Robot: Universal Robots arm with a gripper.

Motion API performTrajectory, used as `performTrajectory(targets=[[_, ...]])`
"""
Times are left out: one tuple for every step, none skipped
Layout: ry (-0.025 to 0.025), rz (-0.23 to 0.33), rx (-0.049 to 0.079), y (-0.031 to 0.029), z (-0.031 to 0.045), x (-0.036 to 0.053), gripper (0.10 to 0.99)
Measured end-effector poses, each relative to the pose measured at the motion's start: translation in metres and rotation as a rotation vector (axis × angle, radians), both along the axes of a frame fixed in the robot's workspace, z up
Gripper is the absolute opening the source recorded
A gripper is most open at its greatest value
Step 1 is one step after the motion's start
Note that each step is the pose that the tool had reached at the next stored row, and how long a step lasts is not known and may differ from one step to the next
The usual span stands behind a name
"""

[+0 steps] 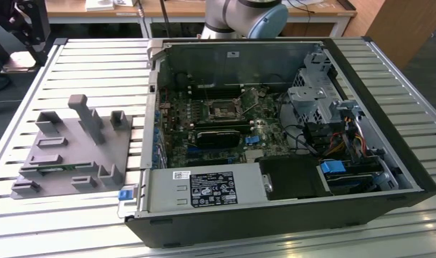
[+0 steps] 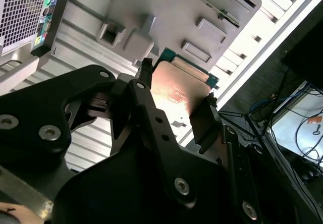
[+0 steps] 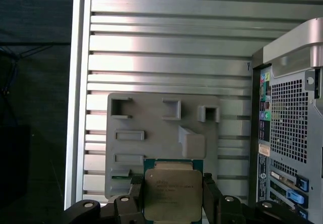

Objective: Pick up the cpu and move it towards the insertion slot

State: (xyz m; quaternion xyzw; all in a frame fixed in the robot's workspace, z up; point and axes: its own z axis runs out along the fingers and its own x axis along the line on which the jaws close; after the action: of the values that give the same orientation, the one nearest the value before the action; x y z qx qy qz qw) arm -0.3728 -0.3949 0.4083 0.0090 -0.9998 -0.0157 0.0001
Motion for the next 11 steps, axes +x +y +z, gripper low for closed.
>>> performTrajectory(targets=[[0.0, 0.0, 0.0, 0.0, 0.0, 0.001, 0.545], [0.0, 0.0, 0.0, 0.0, 0.0, 0.0021, 0.545], [0.0, 0.0, 0.0, 0.0, 0.0, 0.0034, 0.545], [0.0001, 0.0, 0.0, 0.0, 0.0, 0.0045, 0.545], [0.0001, 0.0, 0.0, 0.0, 0.0, 0.0057, 0.545], [0.0, 0.0, 0.0, 0.0, 0.0, 0.0067, 0.545], [0.0, 0.0, 0.0, 0.0, 0.0, 0.0077, 0.545], [0.0, 0.0, 0.0, 0.0, 0.0, 0.0087, 0.545], [0.0, 0.0, 0.0, 0.0, 0.0, 0.0096, 0.545], [-0.0001, 0.0, 0.0, 0.0, 0.0, 0.0104, 0.545], [0.0, 0.0, 0.0, 0.0, 0.0, 0.0112, 0.545]])
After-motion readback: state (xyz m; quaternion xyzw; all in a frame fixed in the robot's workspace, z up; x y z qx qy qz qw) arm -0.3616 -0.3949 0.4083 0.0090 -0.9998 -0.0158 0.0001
